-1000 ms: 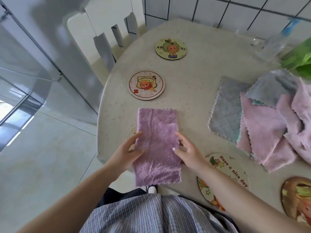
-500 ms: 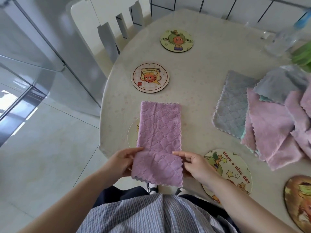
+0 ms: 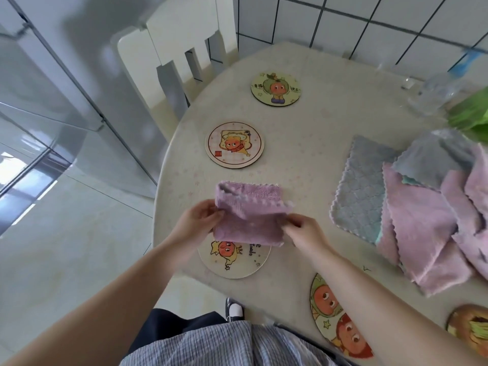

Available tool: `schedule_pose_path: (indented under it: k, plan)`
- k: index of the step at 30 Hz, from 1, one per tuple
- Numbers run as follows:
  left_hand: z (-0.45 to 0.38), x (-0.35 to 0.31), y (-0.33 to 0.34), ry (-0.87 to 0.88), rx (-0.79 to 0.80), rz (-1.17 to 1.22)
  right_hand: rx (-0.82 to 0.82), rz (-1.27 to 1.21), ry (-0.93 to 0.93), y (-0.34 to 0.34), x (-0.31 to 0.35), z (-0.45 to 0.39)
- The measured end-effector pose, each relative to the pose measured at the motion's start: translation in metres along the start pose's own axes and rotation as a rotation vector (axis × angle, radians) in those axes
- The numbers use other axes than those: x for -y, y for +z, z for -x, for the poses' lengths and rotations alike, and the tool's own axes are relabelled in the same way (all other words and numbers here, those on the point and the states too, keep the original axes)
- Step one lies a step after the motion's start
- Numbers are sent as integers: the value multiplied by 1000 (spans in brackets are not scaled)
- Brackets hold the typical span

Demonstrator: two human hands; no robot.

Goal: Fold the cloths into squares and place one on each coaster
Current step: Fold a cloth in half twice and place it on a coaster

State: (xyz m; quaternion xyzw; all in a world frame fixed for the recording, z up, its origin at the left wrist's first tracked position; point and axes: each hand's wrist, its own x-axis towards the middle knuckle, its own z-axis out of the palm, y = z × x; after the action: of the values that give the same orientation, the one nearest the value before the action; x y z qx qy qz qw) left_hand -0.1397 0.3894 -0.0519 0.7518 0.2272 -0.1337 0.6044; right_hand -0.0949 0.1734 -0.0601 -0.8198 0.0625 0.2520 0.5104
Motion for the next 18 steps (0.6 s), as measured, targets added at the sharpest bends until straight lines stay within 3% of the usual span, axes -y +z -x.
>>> schedule_pose_path:
  k: [4,8,12,14,18]
  plan:
    - [-20,6,7,-156,-63,77,-13,77,59,4,-11,-21]
    - [-28,9,9,-185,-119,54,-29,141,27,6,-17,-26]
    - [-21,10,14,8,-81,-104,-136,82,-74,8,-13,-20]
    - [-20,13,15,114,-27,-211,-58,22,-125,8,-15,-20]
    - [-26,19,15,216,7,-395,109,216,-298,8,-23,-26]
